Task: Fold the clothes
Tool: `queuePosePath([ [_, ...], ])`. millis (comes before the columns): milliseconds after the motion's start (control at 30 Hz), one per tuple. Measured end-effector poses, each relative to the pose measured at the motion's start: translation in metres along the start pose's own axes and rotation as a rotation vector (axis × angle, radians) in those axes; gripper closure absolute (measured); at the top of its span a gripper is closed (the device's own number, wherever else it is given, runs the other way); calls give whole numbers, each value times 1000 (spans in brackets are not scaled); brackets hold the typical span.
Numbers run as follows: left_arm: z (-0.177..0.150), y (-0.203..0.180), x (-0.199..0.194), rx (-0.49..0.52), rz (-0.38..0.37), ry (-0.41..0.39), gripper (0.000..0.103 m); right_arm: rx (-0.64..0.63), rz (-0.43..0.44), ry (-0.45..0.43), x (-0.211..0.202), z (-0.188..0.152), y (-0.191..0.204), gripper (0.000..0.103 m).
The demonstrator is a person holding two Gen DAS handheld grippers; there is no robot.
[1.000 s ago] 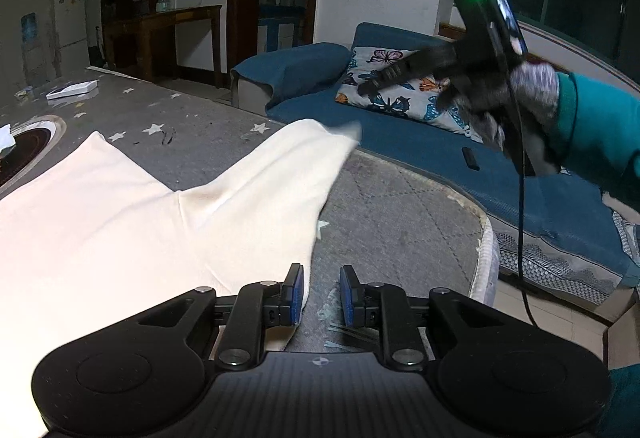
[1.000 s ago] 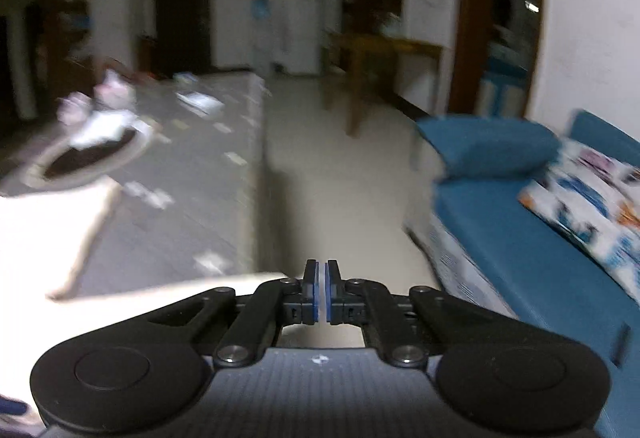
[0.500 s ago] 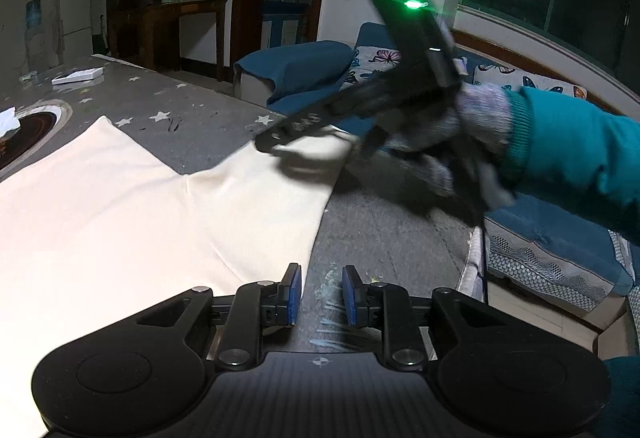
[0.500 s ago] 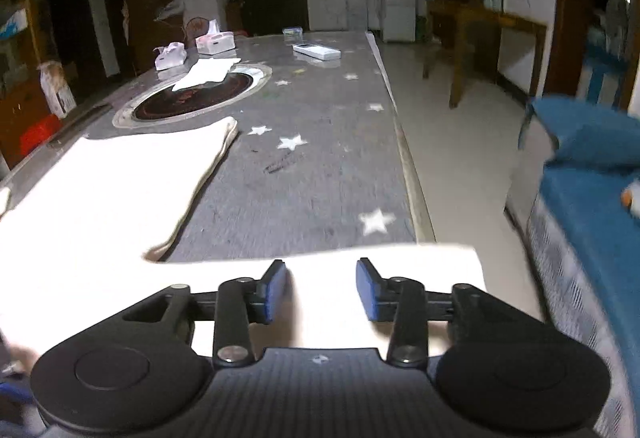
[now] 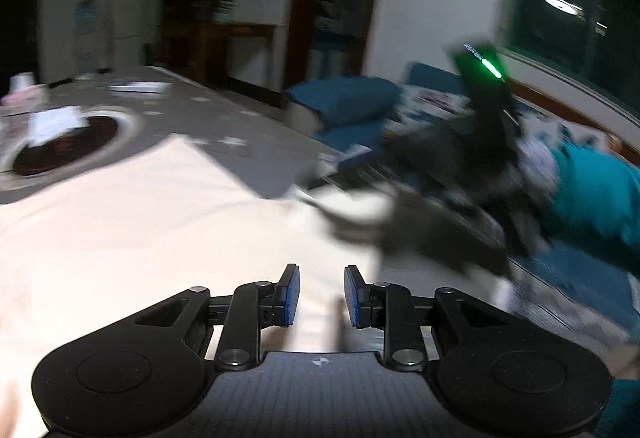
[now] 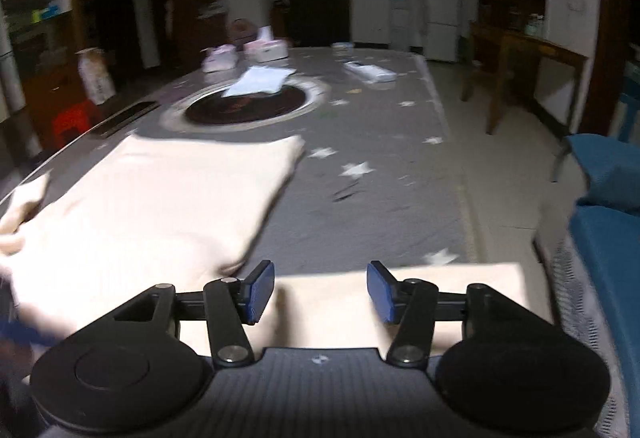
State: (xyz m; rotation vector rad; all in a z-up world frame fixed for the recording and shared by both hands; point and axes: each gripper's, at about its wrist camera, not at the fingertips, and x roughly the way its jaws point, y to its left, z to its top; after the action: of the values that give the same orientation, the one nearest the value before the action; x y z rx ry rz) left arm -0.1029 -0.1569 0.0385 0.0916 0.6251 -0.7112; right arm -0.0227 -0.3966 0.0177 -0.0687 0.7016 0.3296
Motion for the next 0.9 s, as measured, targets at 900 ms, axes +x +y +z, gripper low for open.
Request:
queuePosePath([
  [900,-21,240,-46,-498,865,73,88,11,-35,54,9,-11,6,39],
])
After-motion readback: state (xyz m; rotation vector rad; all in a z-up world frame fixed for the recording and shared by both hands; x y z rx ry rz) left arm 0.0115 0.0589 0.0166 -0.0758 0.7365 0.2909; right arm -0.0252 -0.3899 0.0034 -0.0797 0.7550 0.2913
